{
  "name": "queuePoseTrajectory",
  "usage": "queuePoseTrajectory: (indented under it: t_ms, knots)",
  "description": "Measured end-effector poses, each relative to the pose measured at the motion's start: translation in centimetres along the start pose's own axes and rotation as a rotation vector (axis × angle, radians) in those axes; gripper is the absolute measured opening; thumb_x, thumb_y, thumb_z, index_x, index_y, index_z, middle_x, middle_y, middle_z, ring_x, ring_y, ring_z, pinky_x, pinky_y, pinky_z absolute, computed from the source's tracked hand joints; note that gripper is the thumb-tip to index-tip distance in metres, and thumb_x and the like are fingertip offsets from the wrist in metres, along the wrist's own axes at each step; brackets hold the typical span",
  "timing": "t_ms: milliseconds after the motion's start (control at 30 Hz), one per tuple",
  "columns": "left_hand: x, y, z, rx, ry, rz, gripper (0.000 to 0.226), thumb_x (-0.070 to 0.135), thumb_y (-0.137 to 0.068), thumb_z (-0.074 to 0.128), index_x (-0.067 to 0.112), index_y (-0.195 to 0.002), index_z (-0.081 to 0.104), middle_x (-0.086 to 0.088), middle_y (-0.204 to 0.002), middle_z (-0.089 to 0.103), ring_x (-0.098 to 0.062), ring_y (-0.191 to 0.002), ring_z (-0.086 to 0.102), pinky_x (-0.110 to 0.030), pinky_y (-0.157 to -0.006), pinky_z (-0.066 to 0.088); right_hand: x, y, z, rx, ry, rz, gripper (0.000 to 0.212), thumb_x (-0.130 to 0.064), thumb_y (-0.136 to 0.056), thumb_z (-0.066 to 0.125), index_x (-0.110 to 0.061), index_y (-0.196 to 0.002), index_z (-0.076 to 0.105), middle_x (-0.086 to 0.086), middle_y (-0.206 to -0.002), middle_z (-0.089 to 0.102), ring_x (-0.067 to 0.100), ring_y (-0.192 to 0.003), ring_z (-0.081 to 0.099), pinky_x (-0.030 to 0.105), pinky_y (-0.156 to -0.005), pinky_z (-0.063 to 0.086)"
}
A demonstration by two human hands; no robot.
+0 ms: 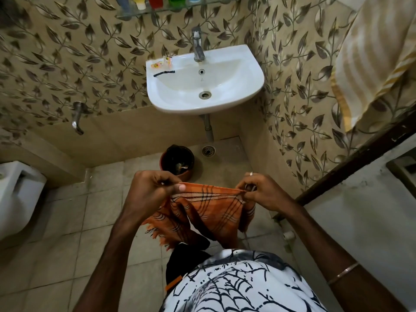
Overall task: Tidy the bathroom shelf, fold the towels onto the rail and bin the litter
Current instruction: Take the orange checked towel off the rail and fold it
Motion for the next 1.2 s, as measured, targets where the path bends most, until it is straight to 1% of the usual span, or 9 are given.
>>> queuePoseTrajectory:
  t_ms: [100,233,333,467,567,667,833,1000,1200]
  knots:
    - [-0.1,0.2,0.4,0.003,0.0,-0.016,0.007,0.012,-0.077,0.082,0.018,-0.081,0.079,0.01,-0.074,0.076,-0.002,-0.071,0.072,-0.011,-0.06,0.052,0.0,-0.2,-0.2,0.122,0.175,-0.103,0.02,0.003,-0.079,0.077,-0.014,-0.091,0.079,-0.016,-0.085,0.06,0.002,-0.083,0.062,0.018,-0.07,0.053]
    - [-0.5,0.3,0.1,0.033,0.023,-0.033,0.007,0.01,-0.077,0.081,0.016,-0.08,0.079,0.011,-0.073,0.076,-0.001,-0.069,0.071,-0.01,-0.057,0.05,1.1,0.0,-0.8,0.33,0.34,-0.06,0.013,0.0,-0.084,0.07,-0.011,-0.088,0.078,0.0,-0.096,0.06,0.011,-0.085,0.061,0.022,-0.073,0.053]
    - [-0.8,0.4,-0.4,0.053,0.023,-0.052,0.01,0.009,-0.078,0.081,0.019,-0.079,0.078,0.011,-0.073,0.076,-0.001,-0.07,0.071,-0.01,-0.058,0.05,2.1,0.0,-1.2,0.379,-0.074,0.149,0.022,0.001,-0.087,0.066,-0.017,-0.085,0.079,0.001,-0.089,0.07,0.012,-0.084,0.067,0.021,-0.077,0.058]
    - [-1.6,0.2,-1.1,0.108,0.012,-0.108,0.017,0.012,-0.081,0.079,0.028,-0.077,0.075,0.016,-0.069,0.074,0.0,-0.067,0.069,-0.013,-0.057,0.05,1.8,0.0,-0.7,0.214,-0.831,0.352,0.027,0.009,-0.087,0.058,-0.013,-0.088,0.074,0.008,-0.077,0.068,0.024,-0.069,0.067,0.034,-0.066,0.057]
    - [-2.3,-0.1,-0.8,0.137,-0.133,-0.213,0.017,0.018,-0.08,0.081,0.029,-0.091,0.075,0.009,-0.093,0.076,-0.012,-0.089,0.071,-0.035,-0.079,0.058,0.4,0.0,-0.9,0.133,-0.855,0.303,0.027,0.007,-0.085,0.06,-0.018,-0.093,0.07,0.008,-0.076,0.062,0.019,-0.059,0.059,0.024,-0.051,0.049]
    - [-1.5,-0.2,1.5,0.068,-0.185,-0.161,0.057,0.025,-0.075,0.085,0.024,-0.129,0.065,-0.002,-0.13,0.067,-0.005,-0.092,0.069,-0.021,-0.078,0.058,-1.9,-0.2,-0.5,-0.045,-0.869,0.173,0.031,0.004,-0.086,0.065,-0.022,-0.101,0.059,0.003,-0.073,0.058,0.018,-0.057,0.057,0.025,-0.049,0.047]
    - [1.9,0.2,8.2,-0.282,0.204,-0.004,0.057,0.02,-0.075,0.083,0.028,-0.129,0.063,0.007,-0.119,0.072,-0.008,-0.096,0.072,-0.034,-0.081,0.062,-6.4,-0.4,1.4,-0.339,-0.77,-0.067,0.027,0.003,-0.093,0.063,-0.017,-0.104,0.049,-0.003,-0.072,0.06,0.01,-0.058,0.059,0.019,-0.051,0.048]
    - [1.7,-0.6,8.0,-0.211,0.144,0.035,0.01,0.024,-0.076,0.083,0.022,-0.085,0.08,0.013,-0.078,0.077,-0.002,-0.07,0.071,-0.013,-0.06,0.051,-5.4,0.0,0.1,-0.142,-0.35,-0.119,0.032,-0.007,-0.082,0.079,-0.022,-0.102,0.059,-0.003,-0.084,0.066,0.012,-0.074,0.065,0.027,-0.065,0.054]
    - [1.7,-0.4,7.5,-0.17,0.135,0.005,0.002,0.019,-0.079,0.082,0.02,-0.079,0.08,0.009,-0.076,0.077,-0.005,-0.071,0.072,-0.022,-0.064,0.058,-3.8,0.4,0.6,0.074,0.22,-0.267,0.026,0.001,-0.081,0.074,-0.018,-0.099,0.073,-0.004,-0.091,0.072,0.005,-0.084,0.066,0.025,-0.072,0.056]
Point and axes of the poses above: each hand's wrist, its own y-axis away from the middle knuckle, its own z-axis out of the palm, x = y × z, the point moved 4 cm from there along -y, towards the middle knuckle
